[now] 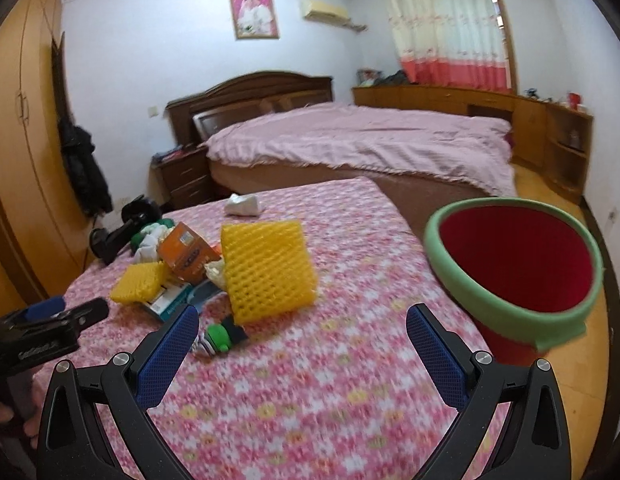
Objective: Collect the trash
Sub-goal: 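Grasp the yellow foam net with the right gripper while the left grasps another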
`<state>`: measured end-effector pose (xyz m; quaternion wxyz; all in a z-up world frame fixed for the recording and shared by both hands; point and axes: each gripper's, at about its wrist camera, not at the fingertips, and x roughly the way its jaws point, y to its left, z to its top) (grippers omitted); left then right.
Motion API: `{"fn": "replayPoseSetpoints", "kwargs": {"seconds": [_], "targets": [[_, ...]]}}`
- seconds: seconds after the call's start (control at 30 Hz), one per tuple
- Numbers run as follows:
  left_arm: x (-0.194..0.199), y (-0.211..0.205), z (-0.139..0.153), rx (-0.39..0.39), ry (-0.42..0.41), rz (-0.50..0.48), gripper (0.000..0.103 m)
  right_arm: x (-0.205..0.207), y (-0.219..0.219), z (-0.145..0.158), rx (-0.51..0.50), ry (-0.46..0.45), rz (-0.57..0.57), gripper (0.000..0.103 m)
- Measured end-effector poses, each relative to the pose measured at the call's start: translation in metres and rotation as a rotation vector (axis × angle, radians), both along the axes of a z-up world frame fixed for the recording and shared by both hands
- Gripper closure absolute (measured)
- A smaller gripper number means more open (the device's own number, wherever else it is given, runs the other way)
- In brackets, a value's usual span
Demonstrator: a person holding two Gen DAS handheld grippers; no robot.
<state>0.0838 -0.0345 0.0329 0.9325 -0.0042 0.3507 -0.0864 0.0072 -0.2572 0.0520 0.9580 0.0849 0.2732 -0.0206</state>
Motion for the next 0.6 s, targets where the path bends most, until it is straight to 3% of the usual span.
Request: {"fn": "replayPoseSetpoints", "kwargs": {"seconds": [0.2,0.37,0.53,0.6], "targets": [[0.035,-0.005,-0.009,-0.027,0.073,-0.020,0.010,0.035,-0.006,-0.004,0.079,0.042,0.082,0.000],[0.054,-0.005,-0.023,-0.049,0.113,-0.024,0.012,0.056,0.004,-0.009,0.015,0.084,0.116,0.000],[0.063,-0.008,-0.033,0.003,0.106,-0.015,0.020,0.075,0.006,-0.022,0.021,0.120,0.121,0.000],[0.064,-0.005,-0.034,-0.017,0.102,-0.022,0.023,0.078,0.006,-0.024,0.019,0.128,0.114,0.000]]}}
